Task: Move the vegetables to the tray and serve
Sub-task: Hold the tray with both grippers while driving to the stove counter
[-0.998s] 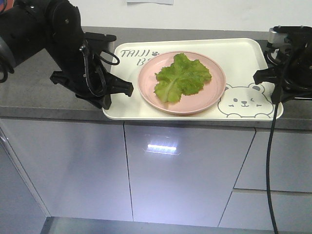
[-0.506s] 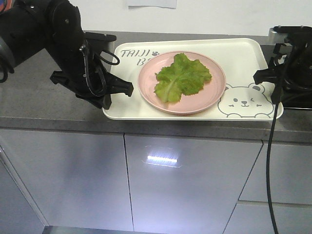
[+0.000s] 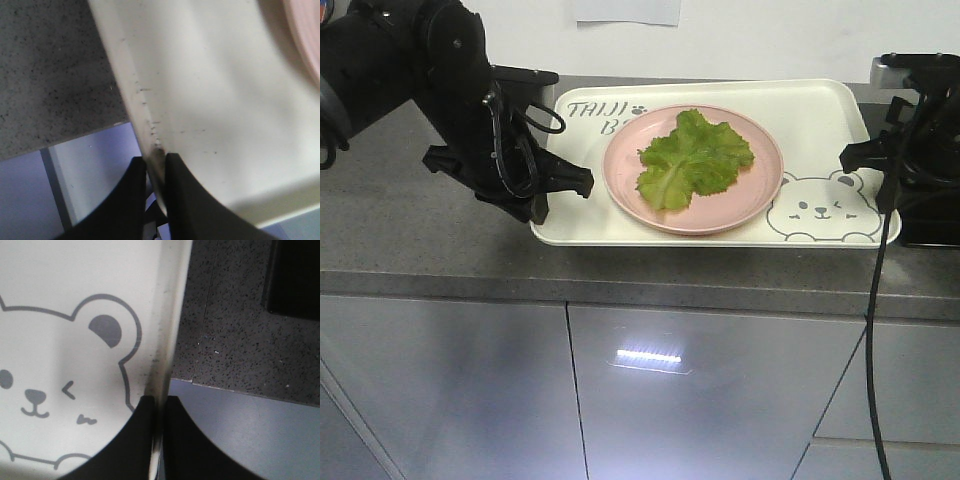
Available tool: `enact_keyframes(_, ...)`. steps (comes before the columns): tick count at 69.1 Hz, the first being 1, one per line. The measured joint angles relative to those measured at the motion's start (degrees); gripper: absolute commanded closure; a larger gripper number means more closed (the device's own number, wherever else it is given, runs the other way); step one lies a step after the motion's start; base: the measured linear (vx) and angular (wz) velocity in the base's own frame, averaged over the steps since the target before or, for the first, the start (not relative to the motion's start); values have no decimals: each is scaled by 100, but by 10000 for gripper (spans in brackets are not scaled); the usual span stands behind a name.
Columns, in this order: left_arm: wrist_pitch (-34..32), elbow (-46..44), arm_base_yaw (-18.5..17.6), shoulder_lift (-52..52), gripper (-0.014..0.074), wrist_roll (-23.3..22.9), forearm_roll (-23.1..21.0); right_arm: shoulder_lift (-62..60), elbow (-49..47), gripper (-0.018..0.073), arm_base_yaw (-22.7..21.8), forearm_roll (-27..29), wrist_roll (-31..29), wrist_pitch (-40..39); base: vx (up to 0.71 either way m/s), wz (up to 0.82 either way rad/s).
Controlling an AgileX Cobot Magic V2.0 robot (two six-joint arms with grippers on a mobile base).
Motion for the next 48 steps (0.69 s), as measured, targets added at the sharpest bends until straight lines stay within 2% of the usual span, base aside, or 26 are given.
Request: enact_keyframes(48,0,0,0,0,602,0,0,0,0,565,0,0,0,0,10,-2)
